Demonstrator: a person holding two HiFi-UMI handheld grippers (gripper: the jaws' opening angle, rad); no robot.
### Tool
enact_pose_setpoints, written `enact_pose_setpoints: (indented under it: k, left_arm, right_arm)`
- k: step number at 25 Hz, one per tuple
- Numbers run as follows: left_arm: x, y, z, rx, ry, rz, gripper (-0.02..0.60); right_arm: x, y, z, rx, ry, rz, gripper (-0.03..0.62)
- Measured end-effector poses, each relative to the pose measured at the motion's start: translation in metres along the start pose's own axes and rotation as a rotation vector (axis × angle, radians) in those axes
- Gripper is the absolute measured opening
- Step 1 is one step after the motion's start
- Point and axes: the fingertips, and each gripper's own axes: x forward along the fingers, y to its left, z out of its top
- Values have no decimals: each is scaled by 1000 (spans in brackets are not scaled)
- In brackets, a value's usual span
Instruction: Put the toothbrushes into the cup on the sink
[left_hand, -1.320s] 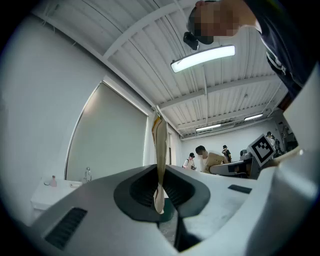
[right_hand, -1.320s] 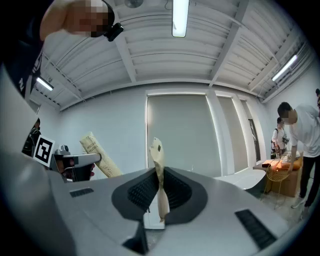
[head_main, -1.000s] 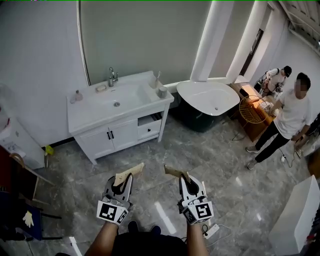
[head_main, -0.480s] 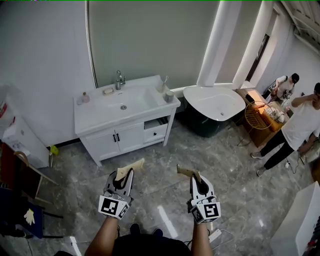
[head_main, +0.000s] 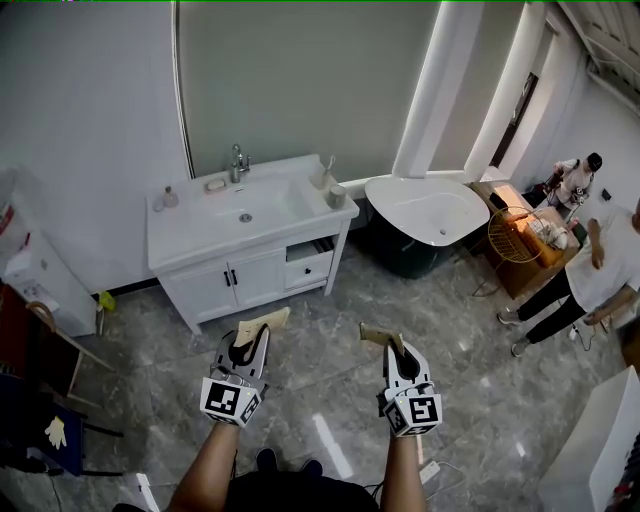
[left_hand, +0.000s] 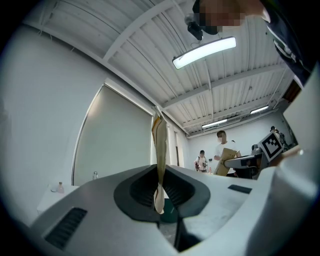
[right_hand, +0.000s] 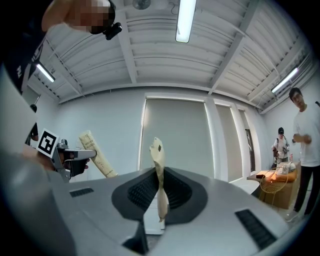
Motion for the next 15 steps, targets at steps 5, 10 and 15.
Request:
enact_pose_setpoints:
  k: [5,10,15]
  left_arm:
    - [0,-6,-1,-4,-4,4,46]
    - [-2,-23,-1,-5,7,17,46]
    - [-7,-43,-3,6,14,30,46]
  right_arm:
    - [-1,-1,-2,-16,3,17,48]
    - [-12,-6,2,-6,-1,36,48]
    - [-22,-12,0,5,-9,65,48]
